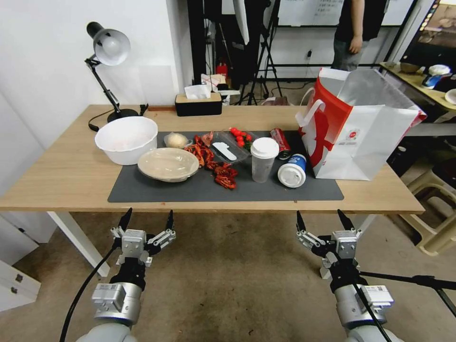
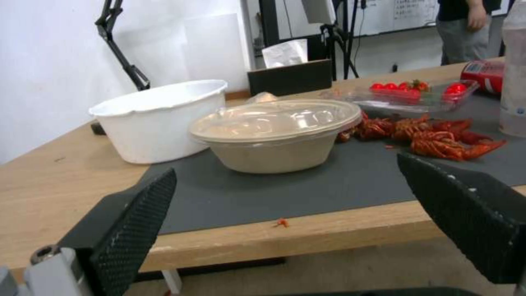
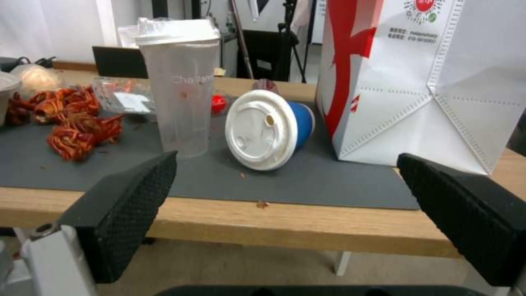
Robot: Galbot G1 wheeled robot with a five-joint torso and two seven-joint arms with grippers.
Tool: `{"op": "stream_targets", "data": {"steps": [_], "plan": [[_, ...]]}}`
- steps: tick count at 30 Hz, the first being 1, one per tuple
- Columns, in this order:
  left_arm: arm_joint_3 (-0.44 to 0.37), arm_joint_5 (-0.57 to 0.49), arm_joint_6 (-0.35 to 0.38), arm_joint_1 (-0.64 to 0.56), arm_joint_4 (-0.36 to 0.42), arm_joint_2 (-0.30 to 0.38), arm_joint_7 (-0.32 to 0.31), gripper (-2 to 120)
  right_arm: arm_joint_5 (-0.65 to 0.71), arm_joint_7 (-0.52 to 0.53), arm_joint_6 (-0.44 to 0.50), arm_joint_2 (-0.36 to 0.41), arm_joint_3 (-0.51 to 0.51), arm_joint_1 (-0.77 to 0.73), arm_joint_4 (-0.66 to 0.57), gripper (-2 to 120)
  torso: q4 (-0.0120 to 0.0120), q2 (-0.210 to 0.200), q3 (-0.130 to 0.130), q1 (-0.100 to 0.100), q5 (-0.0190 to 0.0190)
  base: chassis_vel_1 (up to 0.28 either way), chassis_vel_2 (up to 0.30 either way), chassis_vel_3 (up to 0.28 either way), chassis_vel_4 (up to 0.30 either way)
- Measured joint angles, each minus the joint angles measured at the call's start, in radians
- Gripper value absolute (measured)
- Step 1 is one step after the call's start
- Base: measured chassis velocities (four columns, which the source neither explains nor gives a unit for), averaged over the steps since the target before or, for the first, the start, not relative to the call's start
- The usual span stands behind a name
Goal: Pick up the trash from the table and place it into the takeout bag.
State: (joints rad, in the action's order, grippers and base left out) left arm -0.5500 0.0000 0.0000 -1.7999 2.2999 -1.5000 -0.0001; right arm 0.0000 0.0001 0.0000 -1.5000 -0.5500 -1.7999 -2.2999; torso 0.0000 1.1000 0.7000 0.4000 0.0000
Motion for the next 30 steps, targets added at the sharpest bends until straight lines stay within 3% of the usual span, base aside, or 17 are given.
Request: {"op": "stream_targets", "data": {"steps": [17, 19, 21, 23, 30], "plan": [[0.002, -0.004, 0.003, 0.000, 0.000, 0.002, -0.002, 100, -0.001, -0.009, -0.002, -0.002, 0.002, -0.003, 0.000, 100, 0.0001, 0.000, 0.000, 0.000, -0.0001, 0.000, 0.000, 0.000, 0.000], [0.025, -0.035, 0.035, 0.002, 0.009, 0.017, -0.024, 100, -0.012, -0.099, -0.028, -0.030, 0.036, -0.039, -0.009, 100, -0.0001, 0.000, 0.000, 0.000, 0.0006, 0.000, 0.000, 0.000, 0.000], [0.035, -0.047, 0.047, 0.003, 0.013, 0.024, -0.032, 100, -0.013, -0.106, -0.031, -0.032, 0.038, -0.042, -0.010, 100, -0.0001, 0.000, 0.000, 0.000, 0.0002, 0.000, 0.000, 0.000, 0.000], [0.128, -0.167, 0.171, 0.012, 0.053, 0.086, -0.114, 100, -0.007, -0.127, -0.040, -0.040, 0.045, -0.047, -0.016, 100, -0.0002, 0.000, 0.000, 0.000, -0.0001, 0.000, 0.000, 0.000, 0.000], [0.161, -0.213, 0.185, 0.017, 0.056, 0.105, -0.137, 100, 0.000, -0.133, -0.014, -0.041, 0.044, -0.047, -0.009, 100, 0.0001, 0.000, 0.000, 0.000, 0.0000, 0.000, 0.000, 0.000, 0.000]]}}
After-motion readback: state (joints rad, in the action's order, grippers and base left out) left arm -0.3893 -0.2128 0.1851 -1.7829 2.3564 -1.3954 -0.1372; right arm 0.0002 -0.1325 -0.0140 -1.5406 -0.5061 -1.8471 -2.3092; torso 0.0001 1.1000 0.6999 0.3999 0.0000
